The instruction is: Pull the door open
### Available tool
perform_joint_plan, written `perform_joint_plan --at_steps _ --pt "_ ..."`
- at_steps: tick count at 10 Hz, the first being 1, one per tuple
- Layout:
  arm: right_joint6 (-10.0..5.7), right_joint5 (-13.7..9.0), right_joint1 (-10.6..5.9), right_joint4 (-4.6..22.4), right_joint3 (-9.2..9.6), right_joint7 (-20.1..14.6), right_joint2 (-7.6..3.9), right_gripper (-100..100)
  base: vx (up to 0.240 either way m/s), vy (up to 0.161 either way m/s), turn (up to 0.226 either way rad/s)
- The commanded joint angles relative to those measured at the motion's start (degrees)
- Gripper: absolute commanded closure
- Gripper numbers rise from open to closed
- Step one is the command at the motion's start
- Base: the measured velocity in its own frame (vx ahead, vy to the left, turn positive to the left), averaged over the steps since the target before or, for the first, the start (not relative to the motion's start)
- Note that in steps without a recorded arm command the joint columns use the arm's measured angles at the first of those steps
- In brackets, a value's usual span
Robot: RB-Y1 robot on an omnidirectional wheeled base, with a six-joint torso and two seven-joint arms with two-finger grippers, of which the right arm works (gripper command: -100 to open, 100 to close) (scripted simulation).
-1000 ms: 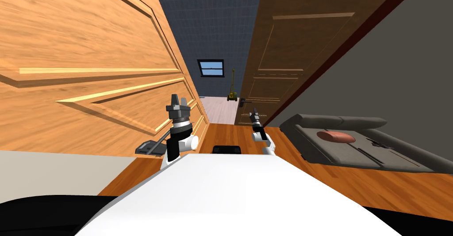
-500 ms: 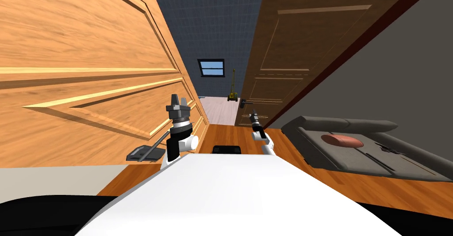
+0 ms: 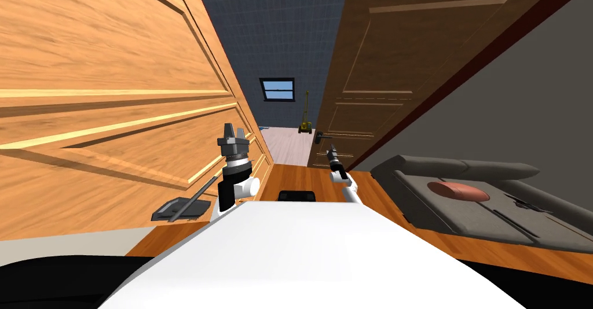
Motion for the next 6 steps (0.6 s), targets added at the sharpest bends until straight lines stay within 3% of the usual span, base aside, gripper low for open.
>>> perform_joint_plan --at_steps 1,4,6 --pt "0.14 -0.41 -0.98 2.29 -0.21 -0.23 -0.53 -100 0.094 -0.018 0.026" --pt "0.57 -0.95 -2.58 5.62 -0.57 -0.38 -1.08 -100 0.087 -0.016 0.023" --pt "1.08 -1.59 -4.45 9.53 -0.99 -0.55 -1.71 -100 0.146 -0.052 0.037"
